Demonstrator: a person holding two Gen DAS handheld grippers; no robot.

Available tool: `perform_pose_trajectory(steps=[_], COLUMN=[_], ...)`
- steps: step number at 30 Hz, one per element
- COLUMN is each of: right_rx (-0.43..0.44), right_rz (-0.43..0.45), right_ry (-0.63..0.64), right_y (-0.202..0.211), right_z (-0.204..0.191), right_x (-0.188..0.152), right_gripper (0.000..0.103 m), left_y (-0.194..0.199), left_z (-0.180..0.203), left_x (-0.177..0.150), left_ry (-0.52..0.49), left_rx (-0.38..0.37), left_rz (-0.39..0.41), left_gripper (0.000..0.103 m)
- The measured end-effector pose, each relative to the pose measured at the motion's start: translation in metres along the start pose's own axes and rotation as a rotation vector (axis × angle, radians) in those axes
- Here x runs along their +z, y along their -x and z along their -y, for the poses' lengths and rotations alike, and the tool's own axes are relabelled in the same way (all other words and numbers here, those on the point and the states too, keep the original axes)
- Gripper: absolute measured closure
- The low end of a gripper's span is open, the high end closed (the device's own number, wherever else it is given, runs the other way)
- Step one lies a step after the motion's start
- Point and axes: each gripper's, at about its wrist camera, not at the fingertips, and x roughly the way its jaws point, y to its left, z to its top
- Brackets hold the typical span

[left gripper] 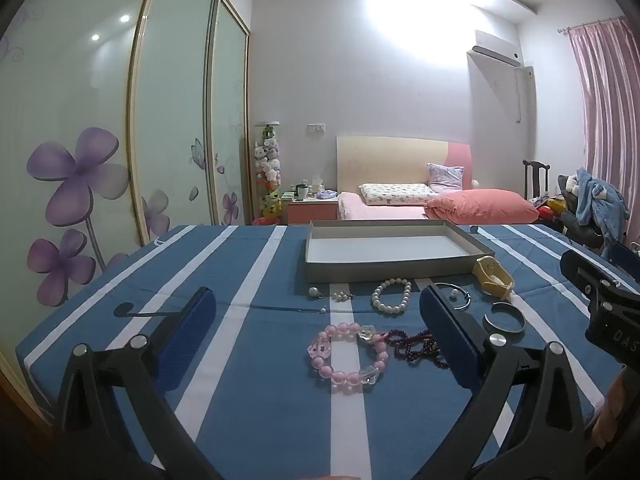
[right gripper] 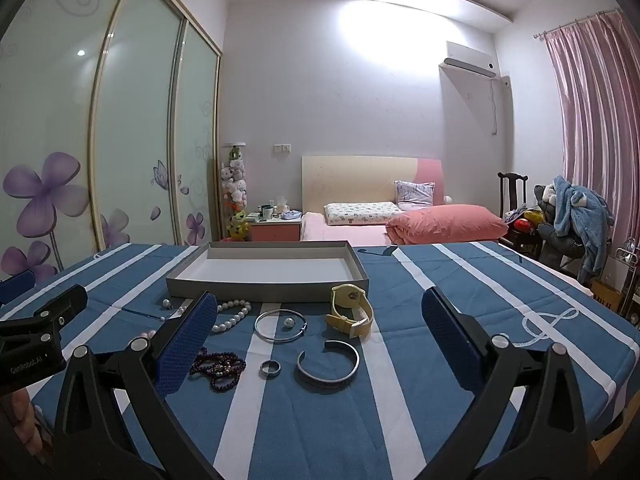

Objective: Organize jewelry

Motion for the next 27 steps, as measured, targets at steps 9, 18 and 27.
perform_pose_trajectory(steps=[9,18,27], right_rx=[0.0,0.0,0.0], right_rz=[-0.002,-0.003,-0.004], right_ry=[0.0,0.0,-0.002], right_y=[-0.0002,0.0002,0.0006], right_z=[-0.0003,-0.0001,0.0008], right_x=[-0.0002,0.0,0.0005], right_gripper=[0.002,0.002,0.002], left_y=[0.0,-0.0001,-0.0002], left_z=[-0.0001,-0.0002,-0.0002], left_x=[0.0,0.0,0.0], left_ry=[0.003,0.005,0.004], left_rx=[-0.001,-0.002,-0.003], left_rz=[-0.002,-0.003,-0.004], left_gripper=[0.004,0.004,0.004])
